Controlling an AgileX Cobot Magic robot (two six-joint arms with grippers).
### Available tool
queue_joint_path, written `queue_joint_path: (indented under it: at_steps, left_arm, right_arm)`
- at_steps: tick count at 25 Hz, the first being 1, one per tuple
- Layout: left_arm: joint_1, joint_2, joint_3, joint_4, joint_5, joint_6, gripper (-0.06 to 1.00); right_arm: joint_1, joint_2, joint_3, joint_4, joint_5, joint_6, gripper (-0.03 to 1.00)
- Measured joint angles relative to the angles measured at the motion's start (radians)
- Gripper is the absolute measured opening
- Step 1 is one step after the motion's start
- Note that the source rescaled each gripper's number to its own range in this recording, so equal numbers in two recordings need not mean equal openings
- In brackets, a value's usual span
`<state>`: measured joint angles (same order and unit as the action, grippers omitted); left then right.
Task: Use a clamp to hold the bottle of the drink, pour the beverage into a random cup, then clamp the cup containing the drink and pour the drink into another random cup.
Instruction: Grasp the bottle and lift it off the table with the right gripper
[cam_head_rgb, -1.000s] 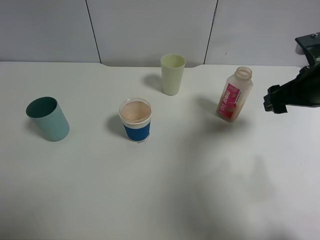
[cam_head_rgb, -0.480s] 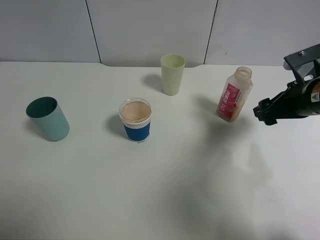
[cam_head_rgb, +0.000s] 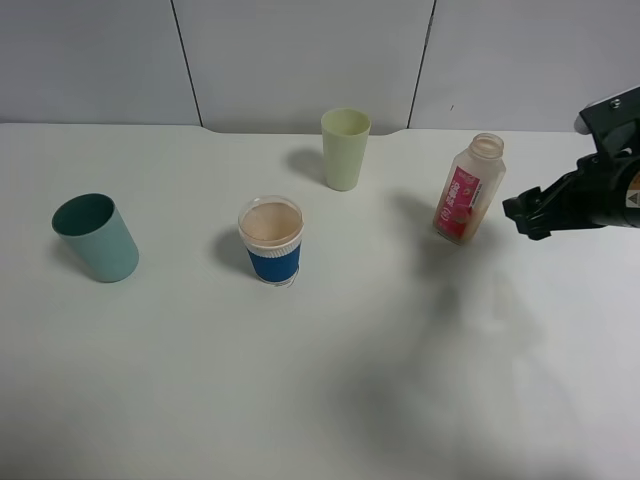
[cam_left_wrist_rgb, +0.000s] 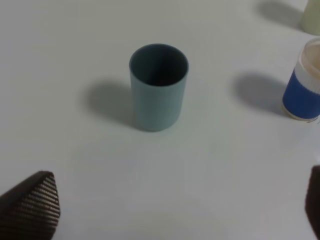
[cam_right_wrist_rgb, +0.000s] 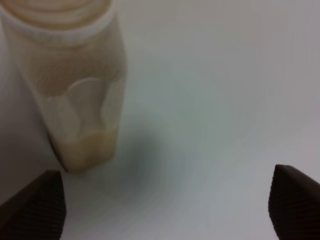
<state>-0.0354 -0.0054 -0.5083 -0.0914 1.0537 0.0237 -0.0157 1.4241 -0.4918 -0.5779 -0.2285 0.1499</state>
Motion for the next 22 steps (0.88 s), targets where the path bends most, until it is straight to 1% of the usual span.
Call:
queue_joint_path:
  at_steps: [4,7,8,13,14,15,17,18,19,21,22]
  left_arm:
    - [0.0,0.0,0.0,0.0,0.0,0.0,1.0]
    - [0.0,0.0,0.0,0.0,0.0,0.0,1.0]
    - [0.0,0.0,0.0,0.0,0.0,0.0,1.0]
    - [0.0,0.0,0.0,0.0,0.0,0.0,1.0]
    - [0.0,0.0,0.0,0.0,0.0,0.0,1.0]
    - [0.0,0.0,0.0,0.0,0.0,0.0,1.0]
    - [0.0,0.0,0.0,0.0,0.0,0.0,1.0]
    - [0.0,0.0,0.0,0.0,0.0,0.0,1.0]
    - [0.0,0.0,0.0,0.0,0.0,0.0,1.0]
    - [0.0,0.0,0.0,0.0,0.0,0.0,1.0]
    - [0.0,0.0,0.0,0.0,0.0,0.0,1.0]
  right_arm:
    - [0.0,0.089,0.0,-0.049,-0.066,0.0,0.68]
    - [-0.001,0.144,0.0,-0.052,-0.13,-0.028,0.68]
    - [-0.001,0.144,0.0,-0.052,-0.13,-0.028,0.68]
    - [-0.001,0.227,0.0,-0.04,-0.272,-0.15,0.68]
    - [-0.001,0.245,0.0,-0.029,-0.294,-0.172,0.68]
    - [-0.001,0.29,0.002,0.008,-0.343,-0.232,0.68]
    - [-0.001,0.32,0.003,0.05,-0.405,-0.288,0.68]
    - [-0.001,0.334,0.003,0.074,-0.44,-0.307,0.68]
    - [-0.001,0.334,0.003,0.074,-0.44,-0.307,0.68]
    - [-0.001,0.35,0.003,0.1,-0.483,-0.322,0.68]
    - [-0.001,0.37,0.003,0.132,-0.546,-0.333,0.68]
